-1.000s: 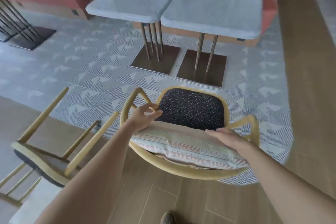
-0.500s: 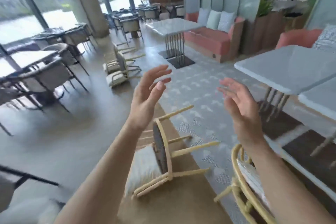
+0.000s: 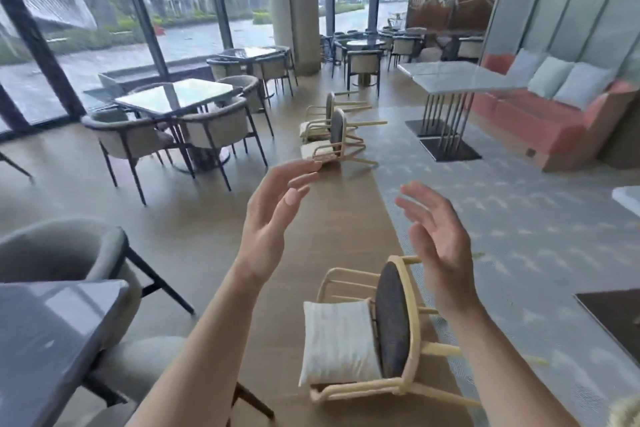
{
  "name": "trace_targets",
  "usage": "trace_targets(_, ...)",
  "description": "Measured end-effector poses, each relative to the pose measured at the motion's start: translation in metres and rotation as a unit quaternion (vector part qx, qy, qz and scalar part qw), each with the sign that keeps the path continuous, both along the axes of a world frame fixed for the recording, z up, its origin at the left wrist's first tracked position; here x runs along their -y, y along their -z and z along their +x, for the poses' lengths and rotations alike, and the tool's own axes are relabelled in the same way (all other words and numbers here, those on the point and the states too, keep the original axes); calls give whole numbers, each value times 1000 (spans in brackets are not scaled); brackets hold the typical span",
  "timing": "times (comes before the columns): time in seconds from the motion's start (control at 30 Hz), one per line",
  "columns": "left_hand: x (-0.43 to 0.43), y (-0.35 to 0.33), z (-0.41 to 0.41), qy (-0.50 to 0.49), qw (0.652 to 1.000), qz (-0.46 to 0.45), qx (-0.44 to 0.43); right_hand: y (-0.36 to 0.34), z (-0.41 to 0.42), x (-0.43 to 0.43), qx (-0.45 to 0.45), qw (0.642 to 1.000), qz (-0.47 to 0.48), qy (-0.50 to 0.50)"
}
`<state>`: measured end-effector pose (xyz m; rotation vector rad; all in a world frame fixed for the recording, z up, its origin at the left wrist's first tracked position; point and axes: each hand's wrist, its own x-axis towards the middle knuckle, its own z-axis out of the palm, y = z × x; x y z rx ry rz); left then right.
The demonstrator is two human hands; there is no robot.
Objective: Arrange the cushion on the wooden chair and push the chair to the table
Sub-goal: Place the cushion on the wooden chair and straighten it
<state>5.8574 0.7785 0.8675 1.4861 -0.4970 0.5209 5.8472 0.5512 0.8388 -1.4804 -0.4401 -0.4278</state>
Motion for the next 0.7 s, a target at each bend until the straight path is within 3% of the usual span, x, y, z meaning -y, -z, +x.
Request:
trace_targets(0.33, -30, 47, 113, 46, 997, 35, -44, 48, 74, -28, -53, 997, 13, 52)
trace_targets(0.7, -9, 52, 281, 82, 992, 74, -67, 66, 241, -17, -43, 989, 94, 110)
